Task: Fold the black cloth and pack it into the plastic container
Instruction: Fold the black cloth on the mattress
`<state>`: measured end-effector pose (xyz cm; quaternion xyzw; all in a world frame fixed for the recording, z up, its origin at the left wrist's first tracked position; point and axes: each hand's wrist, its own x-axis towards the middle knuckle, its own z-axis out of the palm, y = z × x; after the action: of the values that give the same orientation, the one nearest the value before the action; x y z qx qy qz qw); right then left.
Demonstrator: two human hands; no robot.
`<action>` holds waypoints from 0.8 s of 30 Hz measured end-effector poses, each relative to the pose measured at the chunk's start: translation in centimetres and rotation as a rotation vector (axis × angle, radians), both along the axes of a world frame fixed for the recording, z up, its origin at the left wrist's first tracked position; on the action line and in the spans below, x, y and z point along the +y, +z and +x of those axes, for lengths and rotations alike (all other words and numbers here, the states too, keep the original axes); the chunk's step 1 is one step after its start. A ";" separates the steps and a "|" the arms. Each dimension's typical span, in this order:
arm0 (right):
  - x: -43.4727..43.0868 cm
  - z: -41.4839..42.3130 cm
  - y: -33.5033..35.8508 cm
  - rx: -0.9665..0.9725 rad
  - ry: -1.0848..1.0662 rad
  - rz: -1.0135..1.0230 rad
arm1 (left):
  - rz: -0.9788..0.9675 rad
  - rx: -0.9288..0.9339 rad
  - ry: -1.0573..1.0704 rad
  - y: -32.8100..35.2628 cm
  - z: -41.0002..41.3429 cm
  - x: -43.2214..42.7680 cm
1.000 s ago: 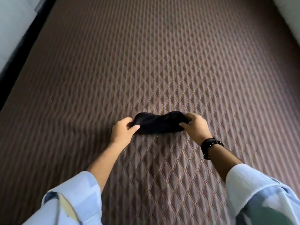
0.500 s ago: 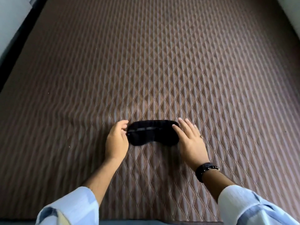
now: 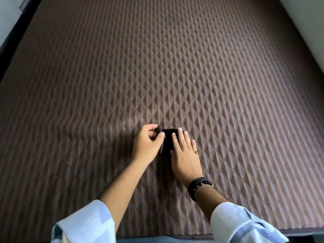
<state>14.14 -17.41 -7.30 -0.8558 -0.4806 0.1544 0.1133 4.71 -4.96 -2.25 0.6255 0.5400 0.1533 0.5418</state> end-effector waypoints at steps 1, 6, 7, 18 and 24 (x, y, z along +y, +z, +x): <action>-0.5 0.1 -0.1 0.011 -0.027 -0.024 | 0.047 0.030 -0.042 0.4 1.0 -0.6; -2.3 1.2 0.0 0.300 -0.102 0.175 | 0.127 0.227 -0.361 1.3 4.5 -2.7; -2.5 1.5 0.3 0.343 -0.238 0.302 | 0.110 0.277 -0.425 1.1 4.5 -2.8; 1.6 5.0 3.6 0.755 -0.665 0.036 | 0.097 0.184 -0.267 -1.4 1.5 -2.2; -3.4 4.4 8.0 1.299 -0.943 0.427 | -0.603 -0.025 0.079 1.8 2.6 -5.4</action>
<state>18.51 -20.80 0.68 -0.6681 0.0704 0.4596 0.5809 7.34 -10.31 -0.44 0.4132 0.5784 0.0145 0.7032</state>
